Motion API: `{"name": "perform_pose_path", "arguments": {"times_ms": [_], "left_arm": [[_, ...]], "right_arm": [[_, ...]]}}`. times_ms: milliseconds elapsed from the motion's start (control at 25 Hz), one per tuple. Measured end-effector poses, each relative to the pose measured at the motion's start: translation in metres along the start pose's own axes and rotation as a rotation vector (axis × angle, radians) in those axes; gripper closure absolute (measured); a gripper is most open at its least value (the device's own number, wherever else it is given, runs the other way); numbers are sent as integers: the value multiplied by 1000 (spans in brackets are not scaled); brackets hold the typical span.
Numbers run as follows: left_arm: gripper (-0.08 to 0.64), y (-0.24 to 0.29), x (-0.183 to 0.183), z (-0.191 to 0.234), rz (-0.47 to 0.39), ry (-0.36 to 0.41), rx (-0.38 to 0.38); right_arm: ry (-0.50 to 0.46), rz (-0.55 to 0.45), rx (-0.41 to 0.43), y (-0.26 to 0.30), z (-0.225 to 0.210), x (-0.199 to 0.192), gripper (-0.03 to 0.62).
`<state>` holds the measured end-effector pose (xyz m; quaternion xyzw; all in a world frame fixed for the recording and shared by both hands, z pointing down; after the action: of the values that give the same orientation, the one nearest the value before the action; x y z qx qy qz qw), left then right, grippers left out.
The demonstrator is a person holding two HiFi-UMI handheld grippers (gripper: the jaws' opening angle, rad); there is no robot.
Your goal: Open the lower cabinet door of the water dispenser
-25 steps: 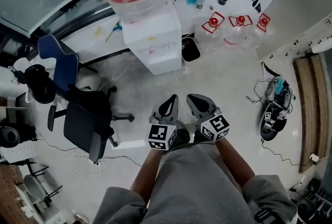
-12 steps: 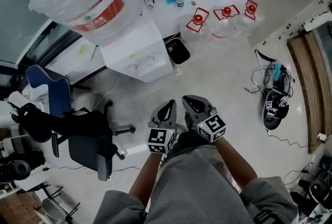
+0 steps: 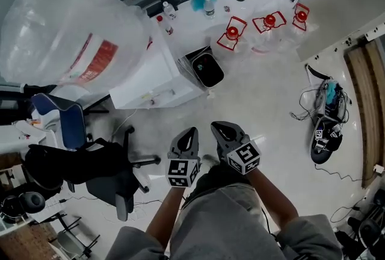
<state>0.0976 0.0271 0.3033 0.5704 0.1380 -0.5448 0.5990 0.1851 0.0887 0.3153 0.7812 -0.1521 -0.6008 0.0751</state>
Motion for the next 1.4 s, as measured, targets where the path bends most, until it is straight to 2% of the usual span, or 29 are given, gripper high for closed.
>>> {"name": "perform_pose_path", "arguments": {"times_ms": [200, 520, 760, 960, 1200, 1400], "left_arm": [[551, 34, -6, 14, 38, 5, 28], [551, 79, -30, 47, 52, -49, 69], [551, 98, -55, 72, 61, -55, 72], [551, 125, -79, 90, 57, -62, 58], [551, 156, -115, 112, 65, -73, 69], [551, 172, -133, 126, 70, -94, 73]], "right_arm": [[55, 18, 8, 27, -31, -21, 580], [95, 13, -29, 63, -78, -55, 578], [43, 35, -19, 83, -87, -82, 578], [7, 77, -7, 107, -88, -123, 578], [-14, 135, 12, 141, -97, -171, 578], [-14, 135, 30, 153, -110, -189, 578]]}}
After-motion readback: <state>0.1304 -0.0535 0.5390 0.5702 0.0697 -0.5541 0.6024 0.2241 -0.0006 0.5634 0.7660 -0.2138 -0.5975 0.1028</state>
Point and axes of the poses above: the fingertips, and each gripper's own axes: y forward along the fingers, z to its left, x out of its top, the point moved 4 cm from there along -y, backward along the fingers, and after that the axes turned 9 degrees about -y, right-handed, at the moved point
